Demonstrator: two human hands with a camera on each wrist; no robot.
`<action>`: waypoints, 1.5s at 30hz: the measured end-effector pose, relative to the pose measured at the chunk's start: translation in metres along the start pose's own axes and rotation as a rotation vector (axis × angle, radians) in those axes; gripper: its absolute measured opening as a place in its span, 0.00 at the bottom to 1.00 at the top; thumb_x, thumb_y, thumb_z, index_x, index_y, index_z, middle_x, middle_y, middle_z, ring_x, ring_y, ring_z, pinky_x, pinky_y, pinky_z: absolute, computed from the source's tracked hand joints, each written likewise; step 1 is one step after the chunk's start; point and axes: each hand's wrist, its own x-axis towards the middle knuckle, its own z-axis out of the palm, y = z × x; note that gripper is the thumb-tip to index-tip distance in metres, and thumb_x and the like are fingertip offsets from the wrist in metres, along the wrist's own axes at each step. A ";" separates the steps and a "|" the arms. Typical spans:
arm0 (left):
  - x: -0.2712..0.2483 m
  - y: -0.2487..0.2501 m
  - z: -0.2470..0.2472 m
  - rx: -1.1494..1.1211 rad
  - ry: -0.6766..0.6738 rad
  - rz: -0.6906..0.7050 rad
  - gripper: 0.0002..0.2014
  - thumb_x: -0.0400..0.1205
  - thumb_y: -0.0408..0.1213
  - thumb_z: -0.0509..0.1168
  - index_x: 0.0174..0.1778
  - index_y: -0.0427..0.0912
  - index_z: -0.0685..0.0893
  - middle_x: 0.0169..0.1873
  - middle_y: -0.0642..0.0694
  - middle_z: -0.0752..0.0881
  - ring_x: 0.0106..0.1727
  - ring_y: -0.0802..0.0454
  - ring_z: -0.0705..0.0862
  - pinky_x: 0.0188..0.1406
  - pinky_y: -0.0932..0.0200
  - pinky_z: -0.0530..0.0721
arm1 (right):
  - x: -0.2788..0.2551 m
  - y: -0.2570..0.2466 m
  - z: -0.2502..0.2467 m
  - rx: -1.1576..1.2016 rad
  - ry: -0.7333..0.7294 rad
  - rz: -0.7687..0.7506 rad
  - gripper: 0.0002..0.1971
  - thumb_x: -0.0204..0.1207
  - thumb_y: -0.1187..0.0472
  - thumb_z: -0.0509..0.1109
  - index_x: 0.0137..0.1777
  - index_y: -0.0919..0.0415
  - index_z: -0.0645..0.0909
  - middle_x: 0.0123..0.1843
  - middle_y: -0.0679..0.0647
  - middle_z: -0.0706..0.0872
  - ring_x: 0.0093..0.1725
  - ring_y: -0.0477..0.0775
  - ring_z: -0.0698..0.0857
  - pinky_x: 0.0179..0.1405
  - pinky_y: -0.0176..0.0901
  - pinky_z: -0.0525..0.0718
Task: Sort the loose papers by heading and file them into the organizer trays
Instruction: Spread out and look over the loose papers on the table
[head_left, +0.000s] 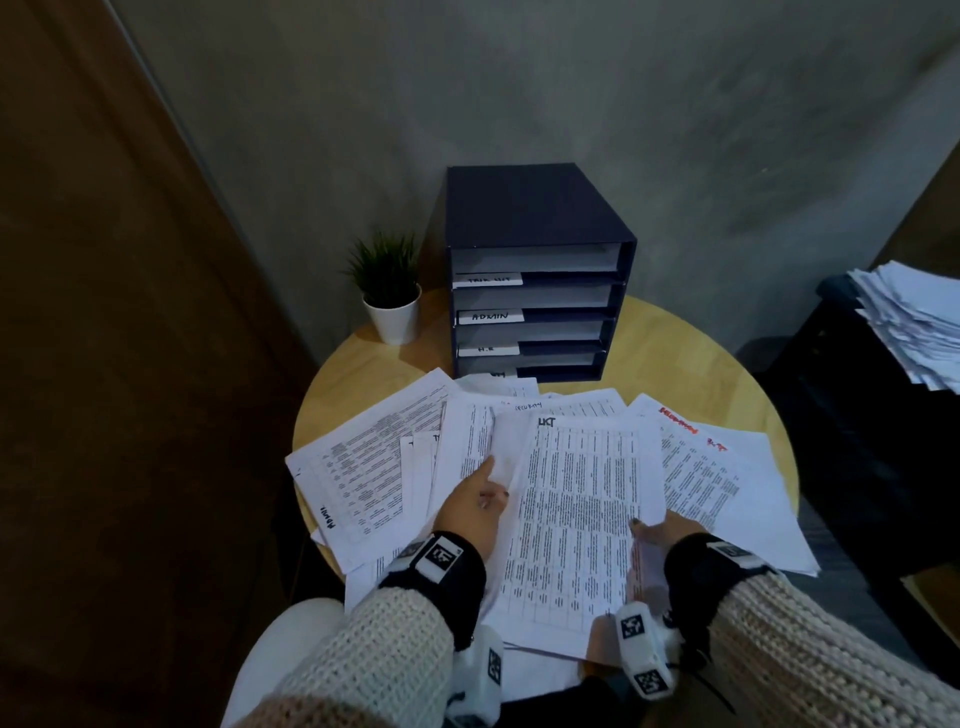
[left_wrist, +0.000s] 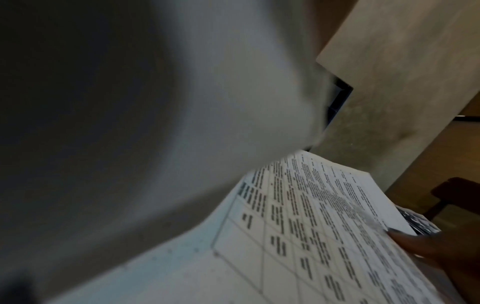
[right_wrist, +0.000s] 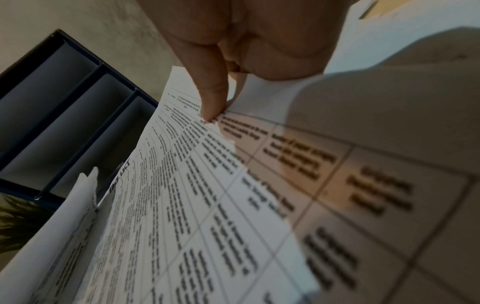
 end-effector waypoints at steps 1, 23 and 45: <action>0.001 0.001 0.001 0.092 0.024 -0.023 0.21 0.85 0.32 0.59 0.76 0.41 0.71 0.53 0.48 0.76 0.55 0.54 0.76 0.63 0.65 0.73 | 0.000 0.000 0.000 0.000 0.003 -0.002 0.30 0.86 0.48 0.54 0.82 0.64 0.57 0.74 0.58 0.77 0.71 0.58 0.79 0.67 0.42 0.77; 0.006 -0.010 -0.011 0.290 0.000 -0.057 0.17 0.86 0.43 0.58 0.67 0.40 0.81 0.67 0.47 0.76 0.61 0.52 0.79 0.56 0.74 0.68 | 0.004 0.000 0.002 -0.060 0.013 -0.021 0.27 0.86 0.48 0.55 0.79 0.64 0.64 0.74 0.59 0.77 0.70 0.59 0.78 0.67 0.43 0.76; 0.005 -0.010 -0.025 0.021 0.071 -0.179 0.19 0.79 0.34 0.67 0.66 0.42 0.81 0.69 0.41 0.78 0.65 0.46 0.80 0.62 0.64 0.74 | -0.003 -0.002 -0.001 -0.052 -0.011 -0.014 0.26 0.87 0.50 0.54 0.79 0.64 0.63 0.75 0.62 0.75 0.74 0.61 0.76 0.76 0.50 0.72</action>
